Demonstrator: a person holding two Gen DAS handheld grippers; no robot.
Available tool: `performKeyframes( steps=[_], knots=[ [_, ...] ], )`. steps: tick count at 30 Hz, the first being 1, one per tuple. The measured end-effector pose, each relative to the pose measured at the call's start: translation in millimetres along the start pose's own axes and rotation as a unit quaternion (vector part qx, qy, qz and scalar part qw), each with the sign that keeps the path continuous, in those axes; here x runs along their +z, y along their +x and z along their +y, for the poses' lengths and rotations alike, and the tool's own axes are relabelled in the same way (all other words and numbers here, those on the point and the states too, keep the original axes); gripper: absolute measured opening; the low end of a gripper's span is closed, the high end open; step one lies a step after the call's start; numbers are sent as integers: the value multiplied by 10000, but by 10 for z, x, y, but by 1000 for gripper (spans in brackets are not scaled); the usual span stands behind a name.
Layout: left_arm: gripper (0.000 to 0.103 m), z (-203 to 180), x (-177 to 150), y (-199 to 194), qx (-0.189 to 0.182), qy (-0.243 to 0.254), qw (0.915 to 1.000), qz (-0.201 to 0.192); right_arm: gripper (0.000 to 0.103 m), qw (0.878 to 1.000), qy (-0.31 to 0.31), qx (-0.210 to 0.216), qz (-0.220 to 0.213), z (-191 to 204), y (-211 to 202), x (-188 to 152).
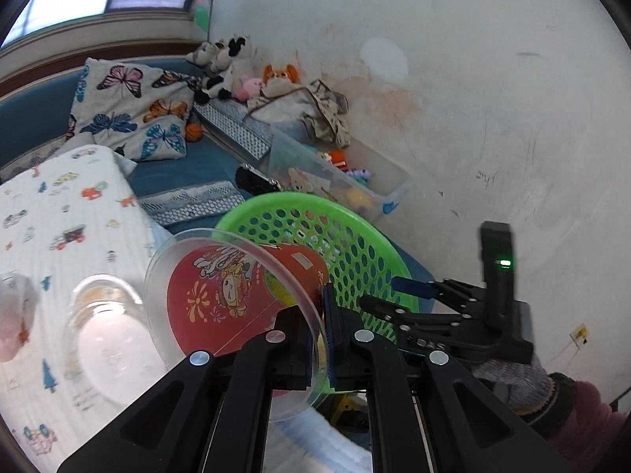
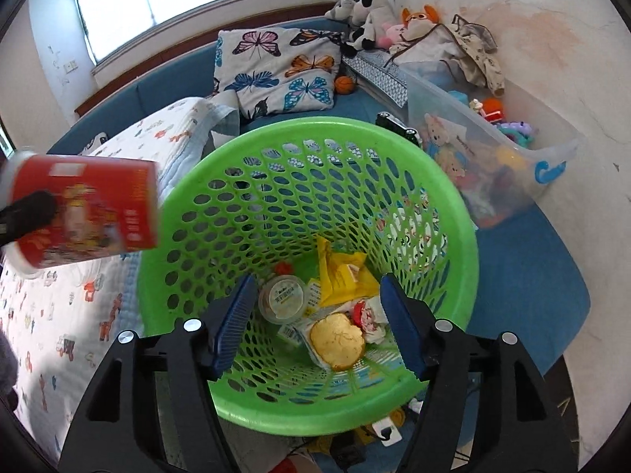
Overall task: Collect trash
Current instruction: 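Lower the red cup into the basket and open the left gripper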
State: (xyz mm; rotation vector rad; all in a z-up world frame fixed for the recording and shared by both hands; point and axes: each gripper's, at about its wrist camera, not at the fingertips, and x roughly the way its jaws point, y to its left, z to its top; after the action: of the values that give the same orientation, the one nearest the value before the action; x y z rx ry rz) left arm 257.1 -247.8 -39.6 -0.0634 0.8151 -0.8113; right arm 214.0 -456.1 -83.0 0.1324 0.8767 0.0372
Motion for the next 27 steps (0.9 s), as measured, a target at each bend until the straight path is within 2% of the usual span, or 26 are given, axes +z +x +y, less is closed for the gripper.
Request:
performKeyframes(
  steps=[8,12,15,19,27],
  knots=[
    [6,-109,-7,396,4,69,9990,450,68,9999,-46,27,-128,-32,-180,-80],
    [12,-136,-23,482,40,83,9982,595,68,9999,-3,47,-160,-65,-223,-98],
    [13,-143,-38,497,70,120,9979,633,68,9998,21,71,-169,-84,-228,-101],
    [40,-139,-45,484,135,100,9975,689,68,9998,29,75,-181,-79,-241,-111],
    [40,-178,-73,266,147,208,9984,496,69,9997,42,117,-220,-28,-315,-144]
  ],
)
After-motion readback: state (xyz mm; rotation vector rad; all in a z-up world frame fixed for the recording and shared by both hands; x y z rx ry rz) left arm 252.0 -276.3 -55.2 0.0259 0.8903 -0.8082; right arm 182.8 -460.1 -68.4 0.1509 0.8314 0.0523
